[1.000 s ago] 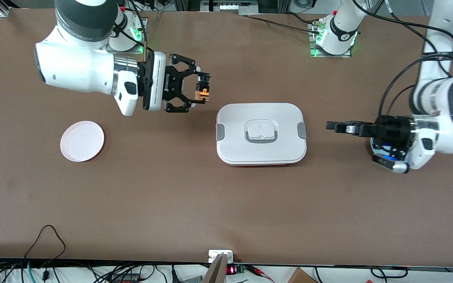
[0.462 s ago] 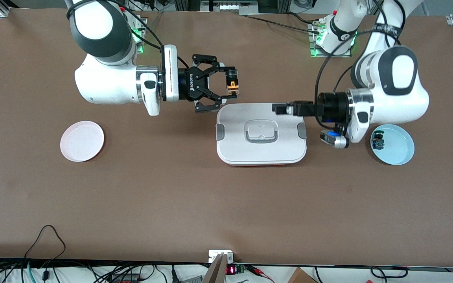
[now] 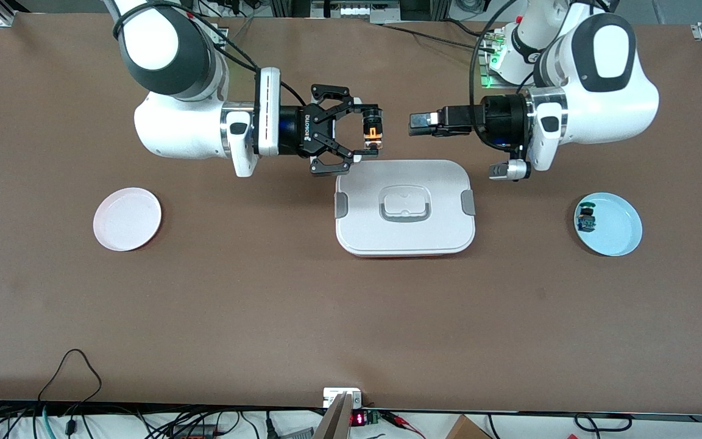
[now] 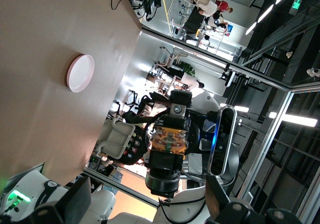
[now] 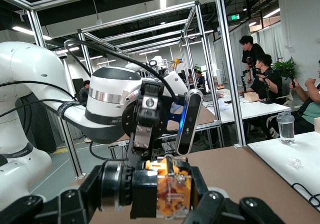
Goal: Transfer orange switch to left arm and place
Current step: 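Grasp the orange switch with the left gripper beside the right gripper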
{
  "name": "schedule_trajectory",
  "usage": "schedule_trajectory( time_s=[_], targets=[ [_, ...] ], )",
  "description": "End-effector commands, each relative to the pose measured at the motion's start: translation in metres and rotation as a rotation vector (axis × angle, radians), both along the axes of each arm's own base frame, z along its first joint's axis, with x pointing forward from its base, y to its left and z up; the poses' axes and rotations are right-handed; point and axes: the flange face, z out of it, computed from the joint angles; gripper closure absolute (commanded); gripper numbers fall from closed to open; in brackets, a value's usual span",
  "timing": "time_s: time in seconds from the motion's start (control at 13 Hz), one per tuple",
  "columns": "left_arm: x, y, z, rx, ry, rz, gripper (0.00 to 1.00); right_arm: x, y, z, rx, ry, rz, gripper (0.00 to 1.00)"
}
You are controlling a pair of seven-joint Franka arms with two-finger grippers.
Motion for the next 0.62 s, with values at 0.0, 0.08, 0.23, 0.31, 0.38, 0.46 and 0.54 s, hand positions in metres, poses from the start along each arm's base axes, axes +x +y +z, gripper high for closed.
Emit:
schedule_trajectory(
  time_s=[0.0,0.08,0.23,0.31,0.38,0.46,0.54],
  targets=[
    [-0.005,-0.013,-0.002,-0.033,-0.021,0.035,0.0,0.0,0.001,0.0,0.018,-0.013,-0.015,1.0],
    [-0.008,-0.018,-0.001,-0.036,-0.02,0.028,0.0,0.0,0.001,0.0,0.017,-0.013,-0.015,1.0],
    [-0.003,-0.02,0.007,-0.024,-0.04,0.062,0.0,-0.001,0.002,-0.001,0.015,-0.012,-0.015,1.0],
    [-0.006,-0.036,0.008,-0.009,-0.048,0.066,0.0,-0.003,0.004,-0.001,0.014,-0.012,-0.009,1.0],
    [-0.005,-0.043,0.006,0.005,-0.052,0.083,0.0,-0.002,0.005,-0.003,0.013,-0.009,-0.011,1.0],
    [-0.002,-0.047,0.005,0.005,-0.056,0.083,0.0,-0.002,0.006,-0.005,0.013,-0.003,-0.011,1.0],
    [0.0,-0.049,0.005,0.003,-0.059,0.08,0.0,-0.003,0.007,-0.004,0.014,0.001,-0.008,1.0]
  ],
)
